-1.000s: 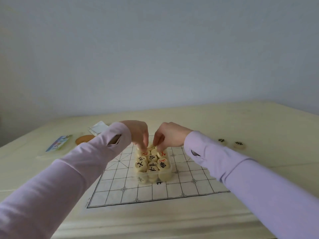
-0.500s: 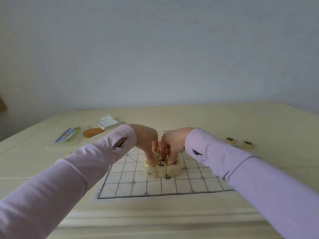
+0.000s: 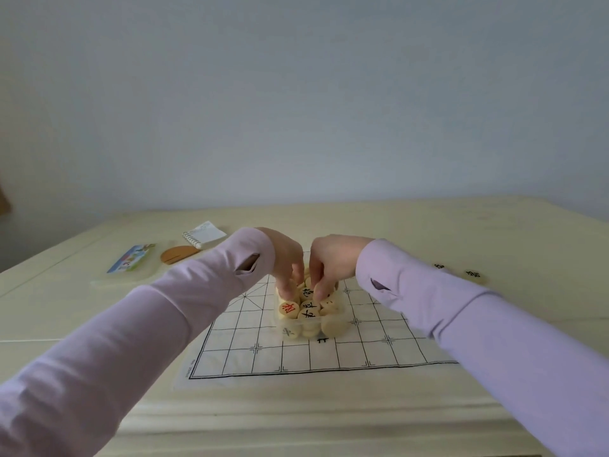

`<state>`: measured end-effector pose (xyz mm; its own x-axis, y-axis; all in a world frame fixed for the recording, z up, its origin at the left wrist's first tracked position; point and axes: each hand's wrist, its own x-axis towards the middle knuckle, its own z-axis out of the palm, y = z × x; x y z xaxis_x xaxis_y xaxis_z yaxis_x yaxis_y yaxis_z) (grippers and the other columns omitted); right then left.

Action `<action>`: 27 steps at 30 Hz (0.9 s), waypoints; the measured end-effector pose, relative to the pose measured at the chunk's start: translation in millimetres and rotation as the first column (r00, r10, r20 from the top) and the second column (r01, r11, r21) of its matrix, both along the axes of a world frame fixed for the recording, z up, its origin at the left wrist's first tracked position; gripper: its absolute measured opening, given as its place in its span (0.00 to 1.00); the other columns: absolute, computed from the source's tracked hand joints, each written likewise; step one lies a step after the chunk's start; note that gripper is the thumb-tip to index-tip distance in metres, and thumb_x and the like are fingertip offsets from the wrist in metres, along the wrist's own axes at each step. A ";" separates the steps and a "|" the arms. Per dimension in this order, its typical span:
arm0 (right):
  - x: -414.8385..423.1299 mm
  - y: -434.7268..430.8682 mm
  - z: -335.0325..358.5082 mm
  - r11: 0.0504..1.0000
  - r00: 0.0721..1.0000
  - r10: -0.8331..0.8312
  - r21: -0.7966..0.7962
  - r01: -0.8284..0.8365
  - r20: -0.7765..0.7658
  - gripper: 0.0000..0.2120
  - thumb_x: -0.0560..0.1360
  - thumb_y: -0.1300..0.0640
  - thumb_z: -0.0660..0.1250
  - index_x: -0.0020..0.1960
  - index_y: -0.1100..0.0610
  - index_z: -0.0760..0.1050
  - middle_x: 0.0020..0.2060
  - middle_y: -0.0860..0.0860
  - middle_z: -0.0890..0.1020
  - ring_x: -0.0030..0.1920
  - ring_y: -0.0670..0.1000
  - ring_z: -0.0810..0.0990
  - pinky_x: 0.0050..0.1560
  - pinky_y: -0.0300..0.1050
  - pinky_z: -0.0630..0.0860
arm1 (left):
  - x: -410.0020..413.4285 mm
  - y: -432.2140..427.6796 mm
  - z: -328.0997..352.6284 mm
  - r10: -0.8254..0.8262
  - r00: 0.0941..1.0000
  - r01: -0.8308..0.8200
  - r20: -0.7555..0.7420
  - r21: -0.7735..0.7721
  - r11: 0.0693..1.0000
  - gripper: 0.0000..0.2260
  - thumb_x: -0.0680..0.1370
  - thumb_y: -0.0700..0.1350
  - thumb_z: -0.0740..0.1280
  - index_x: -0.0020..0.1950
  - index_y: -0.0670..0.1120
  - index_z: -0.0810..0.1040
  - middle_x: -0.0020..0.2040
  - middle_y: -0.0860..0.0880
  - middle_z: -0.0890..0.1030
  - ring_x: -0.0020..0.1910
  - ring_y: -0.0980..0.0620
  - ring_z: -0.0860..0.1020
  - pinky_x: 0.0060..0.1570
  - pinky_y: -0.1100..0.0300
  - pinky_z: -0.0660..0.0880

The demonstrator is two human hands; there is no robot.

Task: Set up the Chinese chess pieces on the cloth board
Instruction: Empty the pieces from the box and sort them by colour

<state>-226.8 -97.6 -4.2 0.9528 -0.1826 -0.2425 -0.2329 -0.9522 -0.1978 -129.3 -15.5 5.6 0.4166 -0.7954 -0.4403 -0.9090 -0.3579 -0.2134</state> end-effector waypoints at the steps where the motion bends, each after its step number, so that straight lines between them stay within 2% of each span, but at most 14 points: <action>1: -0.8 -0.1 1.8 0.999 1.000 -0.007 0.047 0.006 0.012 0.05 0.69 0.55 0.75 0.42 0.54 0.80 0.31 0.45 0.78 0.41 0.49 0.78 0.40 0.40 0.72 | -1.0 -2.8 0.0 0.001 1.000 -0.001 0.010 0.039 0.999 0.22 0.72 0.54 0.71 0.66 0.56 0.74 0.59 0.55 0.76 0.60 0.51 0.73 0.64 0.52 0.69; 3: -1.6 0.7 2.0 0.989 1.000 0.000 0.145 -0.001 0.000 0.09 0.69 0.56 0.74 0.35 0.47 0.76 0.33 0.45 0.79 0.42 0.49 0.78 0.39 0.37 0.71 | -1.4 -9.2 -0.5 0.007 1.000 -0.007 0.007 0.084 0.996 0.20 0.70 0.54 0.72 0.62 0.56 0.76 0.57 0.56 0.77 0.60 0.51 0.74 0.64 0.51 0.68; 6: 0.1 3.4 -6.7 0.966 0.999 0.002 0.260 0.009 -0.045 0.06 0.70 0.59 0.73 0.39 0.53 0.77 0.33 0.40 0.80 0.41 0.48 0.77 0.37 0.34 0.73 | 1.8 -17.2 -7.3 0.019 1.000 -0.019 0.004 0.103 0.994 0.10 0.70 0.51 0.74 0.48 0.54 0.78 0.51 0.56 0.79 0.56 0.51 0.76 0.64 0.51 0.69; 7: 1.1 5.2 -10.1 0.958 0.998 0.003 0.286 0.014 -0.060 0.05 0.70 0.59 0.73 0.42 0.55 0.77 0.34 0.41 0.80 0.41 0.47 0.77 0.38 0.34 0.74 | 4.1 -19.0 -10.1 0.019 1.000 -0.020 0.011 0.100 0.995 0.08 0.69 0.50 0.75 0.45 0.54 0.78 0.49 0.55 0.80 0.55 0.50 0.77 0.64 0.51 0.70; 8: 2.2 6.5 -13.6 0.950 0.997 0.003 0.313 0.020 -0.072 0.05 0.70 0.60 0.73 0.43 0.55 0.78 0.36 0.43 0.79 0.41 0.47 0.77 0.41 0.35 0.75 | 5.2 -19.6 -12.2 0.020 1.000 -0.021 0.011 0.097 0.995 0.08 0.68 0.48 0.75 0.43 0.53 0.78 0.49 0.54 0.81 0.55 0.49 0.78 0.64 0.51 0.70; 10: 4.5 9.4 -16.6 0.936 0.996 0.002 0.350 0.028 -0.086 0.06 0.70 0.62 0.73 0.40 0.54 0.77 0.37 0.44 0.78 0.41 0.46 0.77 0.46 0.39 0.76 | 7.0 -19.1 -13.5 0.030 1.000 -0.030 -0.002 0.086 0.996 0.10 0.68 0.47 0.75 0.48 0.51 0.80 0.51 0.53 0.82 0.56 0.49 0.78 0.64 0.50 0.71; 14: 10.3 15.1 -18.9 0.977 0.993 0.018 0.215 0.007 -0.113 0.09 0.69 0.59 0.74 0.46 0.55 0.76 0.37 0.43 0.76 0.38 0.45 0.75 0.48 0.41 0.77 | 5.0 -11.9 -8.9 0.018 1.000 -0.018 0.005 0.014 1.000 0.15 0.69 0.50 0.75 0.53 0.50 0.80 0.48 0.52 0.80 0.56 0.48 0.78 0.60 0.54 0.72; 18: 8.3 16.3 -19.8 0.985 0.994 0.040 0.169 -0.023 -0.100 0.08 0.69 0.59 0.74 0.41 0.54 0.75 0.34 0.42 0.74 0.32 0.42 0.72 0.34 0.34 0.70 | 9.4 -4.4 -10.4 -0.003 1.000 0.002 -0.009 -0.064 0.998 0.10 0.67 0.52 0.76 0.39 0.51 0.76 0.43 0.52 0.79 0.48 0.49 0.77 0.56 0.52 0.74; 20: 6.4 16.8 -18.7 0.991 0.994 0.049 0.127 -0.036 -0.096 0.08 0.69 0.57 0.75 0.44 0.54 0.77 0.34 0.41 0.73 0.32 0.41 0.70 0.33 0.34 0.67 | 12.9 0.9 -10.0 0.002 0.998 -0.010 -0.055 -0.148 0.989 0.09 0.67 0.51 0.76 0.42 0.52 0.77 0.45 0.53 0.80 0.49 0.50 0.77 0.56 0.53 0.74; 23: 3.8 18.0 -16.2 0.994 0.996 0.042 0.101 -0.034 -0.076 0.15 0.68 0.55 0.75 0.53 0.56 0.78 0.34 0.41 0.73 0.34 0.41 0.70 0.33 0.35 0.66 | 19.8 6.7 -6.5 0.015 0.995 -0.048 -0.094 -0.352 0.935 0.13 0.69 0.51 0.74 0.51 0.50 0.79 0.45 0.56 0.77 0.50 0.51 0.77 0.55 0.54 0.75; 25: 2.7 17.9 -15.9 0.993 0.998 0.047 0.109 -0.041 -0.052 0.14 0.68 0.56 0.76 0.50 0.54 0.76 0.34 0.42 0.72 0.33 0.42 0.69 0.33 0.35 0.65 | 25.5 8.9 -4.4 0.031 0.986 -0.105 -0.165 -0.464 0.879 0.15 0.70 0.51 0.72 0.55 0.51 0.78 0.45 0.55 0.76 0.44 0.52 0.77 0.53 0.54 0.76; 27: 2.3 17.5 -17.5 0.993 0.998 0.044 0.114 -0.040 -0.036 0.13 0.67 0.56 0.76 0.46 0.53 0.73 0.33 0.42 0.71 0.33 0.42 0.68 0.32 0.36 0.64 | 28.8 10.6 -3.1 0.040 0.969 -0.165 -0.243 -0.516 0.841 0.14 0.72 0.50 0.70 0.56 0.50 0.78 0.44 0.50 0.80 0.35 0.54 0.77 0.48 0.56 0.76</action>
<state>-224.5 -80.1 -21.7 0.9488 -0.1118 -0.2955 -0.2024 -0.9333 -0.2966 -100.5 -4.9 2.5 0.4538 -0.8896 -0.0526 -0.8612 -0.4529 0.2305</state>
